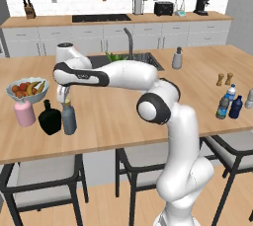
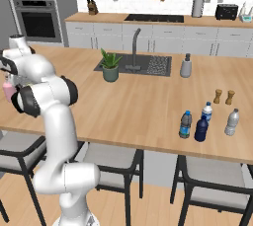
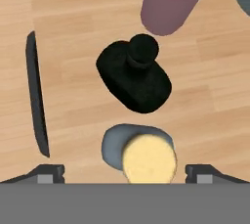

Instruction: Move the plastic bottles in the middle to the plastics group, and the glass bottles in the middle to the glass group.

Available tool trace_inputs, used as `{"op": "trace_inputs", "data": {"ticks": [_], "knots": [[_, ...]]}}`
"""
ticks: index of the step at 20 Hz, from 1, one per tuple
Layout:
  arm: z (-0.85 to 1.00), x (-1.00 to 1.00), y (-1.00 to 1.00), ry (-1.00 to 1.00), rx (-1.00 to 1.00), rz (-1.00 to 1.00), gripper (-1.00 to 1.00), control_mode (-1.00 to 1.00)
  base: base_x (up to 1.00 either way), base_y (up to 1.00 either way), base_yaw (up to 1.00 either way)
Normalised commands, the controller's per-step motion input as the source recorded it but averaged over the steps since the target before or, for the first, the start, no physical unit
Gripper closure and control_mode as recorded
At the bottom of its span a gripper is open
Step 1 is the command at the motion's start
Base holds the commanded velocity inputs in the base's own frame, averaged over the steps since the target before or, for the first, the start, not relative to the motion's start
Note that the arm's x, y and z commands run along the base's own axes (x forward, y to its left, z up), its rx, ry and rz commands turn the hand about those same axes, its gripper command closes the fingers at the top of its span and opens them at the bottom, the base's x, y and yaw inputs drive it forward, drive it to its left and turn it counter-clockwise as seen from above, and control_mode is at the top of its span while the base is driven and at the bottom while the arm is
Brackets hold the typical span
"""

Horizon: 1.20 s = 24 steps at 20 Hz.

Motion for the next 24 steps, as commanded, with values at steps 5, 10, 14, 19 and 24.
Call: {"op": "trace_inputs", "data": {"ticks": [5,10,14,19,24], "knots": [[0.29,-0.53,-0.59,0.00,0.00,-0.11,-1.00,-1.00,0.00,0.00,0.00],[-0.10,-0.67,-0.96,-0.05,0.10,-0.24,-1.00,-1.00,0.00,0.00,0.00],[-0.31,-0.66,-1.00,0.00,0.08,-0.19,-1.00,-1.00,0.00,0.00,0.00],[-0.05,-0.81,-1.00,-0.06,0.06,-0.23,-1.00,-1.00,0.00,0.00,0.00],[0.42,-0.72,-0.81,-0.16,0.00,-0.30,-1.00,-1.00,0.00,0.00,0.00]]}}
